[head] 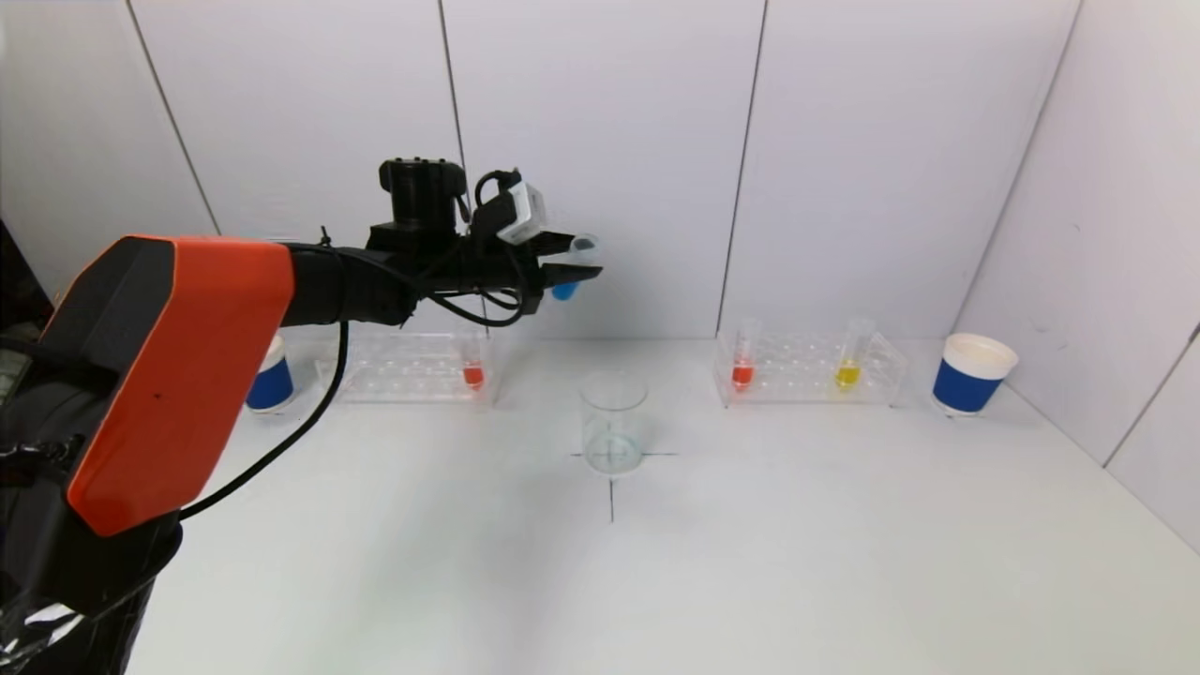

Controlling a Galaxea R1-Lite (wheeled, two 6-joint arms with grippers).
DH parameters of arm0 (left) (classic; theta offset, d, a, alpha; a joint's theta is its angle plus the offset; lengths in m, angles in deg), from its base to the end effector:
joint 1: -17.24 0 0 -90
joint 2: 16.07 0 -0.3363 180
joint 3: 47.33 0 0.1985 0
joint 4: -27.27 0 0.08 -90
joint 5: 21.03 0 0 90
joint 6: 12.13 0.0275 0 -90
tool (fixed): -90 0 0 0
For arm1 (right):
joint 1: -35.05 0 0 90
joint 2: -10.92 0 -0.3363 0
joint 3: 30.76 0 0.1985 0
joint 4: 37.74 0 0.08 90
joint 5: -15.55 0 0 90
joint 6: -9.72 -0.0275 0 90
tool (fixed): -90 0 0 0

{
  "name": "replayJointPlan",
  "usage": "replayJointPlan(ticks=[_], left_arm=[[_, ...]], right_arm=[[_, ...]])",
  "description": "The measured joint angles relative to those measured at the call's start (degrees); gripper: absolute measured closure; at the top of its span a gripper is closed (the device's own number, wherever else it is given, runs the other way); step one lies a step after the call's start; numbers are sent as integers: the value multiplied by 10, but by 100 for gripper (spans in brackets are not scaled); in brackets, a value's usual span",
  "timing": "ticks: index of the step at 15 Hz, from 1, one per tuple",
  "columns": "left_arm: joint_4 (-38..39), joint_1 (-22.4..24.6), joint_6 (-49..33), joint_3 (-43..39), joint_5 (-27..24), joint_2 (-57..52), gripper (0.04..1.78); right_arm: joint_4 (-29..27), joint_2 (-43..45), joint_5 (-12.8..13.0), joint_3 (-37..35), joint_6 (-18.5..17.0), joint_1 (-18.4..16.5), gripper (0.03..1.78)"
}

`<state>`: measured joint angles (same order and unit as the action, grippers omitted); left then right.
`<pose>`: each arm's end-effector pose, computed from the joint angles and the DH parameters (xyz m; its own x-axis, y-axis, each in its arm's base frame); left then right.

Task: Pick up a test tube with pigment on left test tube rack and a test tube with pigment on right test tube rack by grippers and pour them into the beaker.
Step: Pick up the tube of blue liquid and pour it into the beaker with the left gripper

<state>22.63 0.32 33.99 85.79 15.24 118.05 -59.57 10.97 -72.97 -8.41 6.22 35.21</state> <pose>0.4991 -0.1750 0.2285 0.3286 -0.9427 -0.0581 0.7192 0.2098 0.6624 -0.0453 -0.0008 0.0764 0.9997 -0.0230 0.0099 0.0224 0.9979 0.0613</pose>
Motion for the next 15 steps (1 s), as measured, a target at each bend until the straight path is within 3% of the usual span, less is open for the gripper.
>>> replayJointPlan(ticks=[7, 15], left_arm=[[2, -15, 152, -39, -12, -1, 135], [18, -17, 240, -76, -11, -16, 135]], right_arm=[[0, 0, 0, 0, 0, 0, 4], [0, 0, 0, 0, 0, 0, 4]])
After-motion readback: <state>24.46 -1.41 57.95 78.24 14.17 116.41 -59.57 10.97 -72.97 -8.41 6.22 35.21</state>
